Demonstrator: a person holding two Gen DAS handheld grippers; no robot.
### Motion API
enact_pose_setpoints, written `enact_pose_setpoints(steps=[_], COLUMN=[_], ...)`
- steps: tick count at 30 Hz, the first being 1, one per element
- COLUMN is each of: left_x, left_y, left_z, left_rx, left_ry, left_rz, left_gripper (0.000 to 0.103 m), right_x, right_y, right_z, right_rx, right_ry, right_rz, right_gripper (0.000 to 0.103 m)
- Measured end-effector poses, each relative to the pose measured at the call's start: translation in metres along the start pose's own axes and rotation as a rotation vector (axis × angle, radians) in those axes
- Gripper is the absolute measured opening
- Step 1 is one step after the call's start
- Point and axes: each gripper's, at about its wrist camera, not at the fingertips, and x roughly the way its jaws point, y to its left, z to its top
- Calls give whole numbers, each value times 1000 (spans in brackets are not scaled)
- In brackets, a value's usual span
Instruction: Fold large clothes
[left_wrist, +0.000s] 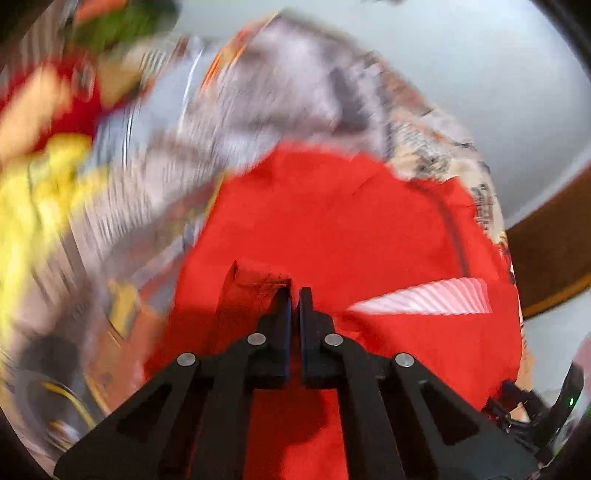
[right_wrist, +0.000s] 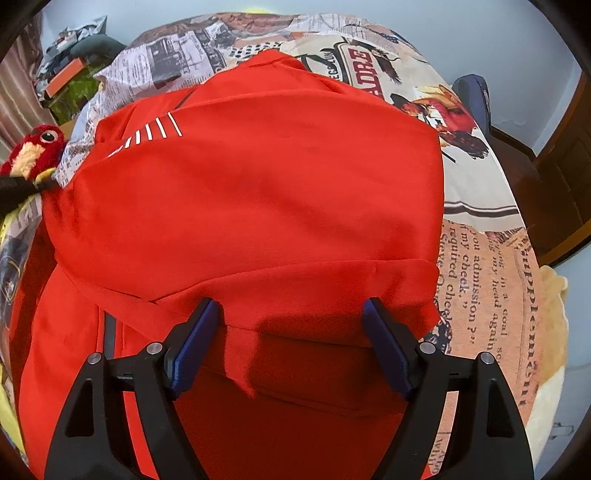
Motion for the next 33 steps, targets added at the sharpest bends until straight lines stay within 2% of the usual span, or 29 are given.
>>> enact_pose_setpoints(steps=[4,6,8,10,13,16,18,21,23,25,29,33], left_x=[-69,-92,-98,-87,-43,11,32,26,16,4,-23,-40], left_y=[-29,-37,-34,-22,12,53,77,86,82,74,59,37], left_z=[17,19,16,5,-17,-45,-63,-74,-74,-69,-48,-22], left_rx=[133,198,231,250,195,84,13,7,68,141,258,328], left_ry=[-183,-248,-265,-229,-62,137,232,221,213,192,104,26], left_rz=[-90,-92,-89,-71,-31,-14,-20,-42,5,39,91,80], left_gripper=[2,2,2,2,2,6,6,10,14,26,40,52], right_x=[-1,-2,1,4,3,3,3,0,-3,-11,-36,-60], right_y=[1,1,5,10,13,11,11,13,16,19,21,20], right_z=[7,8,7,4,2,4,5,3,2,2,11,35], right_rx=[15,34,33,14,16,39,48,35,7,-17,-53,-61], right_ry=[53,57,67,60,53,72,84,102,109,98,17,-82], right_rz=[8,17,3,-33,-52,-44,-44,-50,-60,-59,-31,-21], right_gripper=[78,78,78,78,78,78,78,78,78,78,78,78])
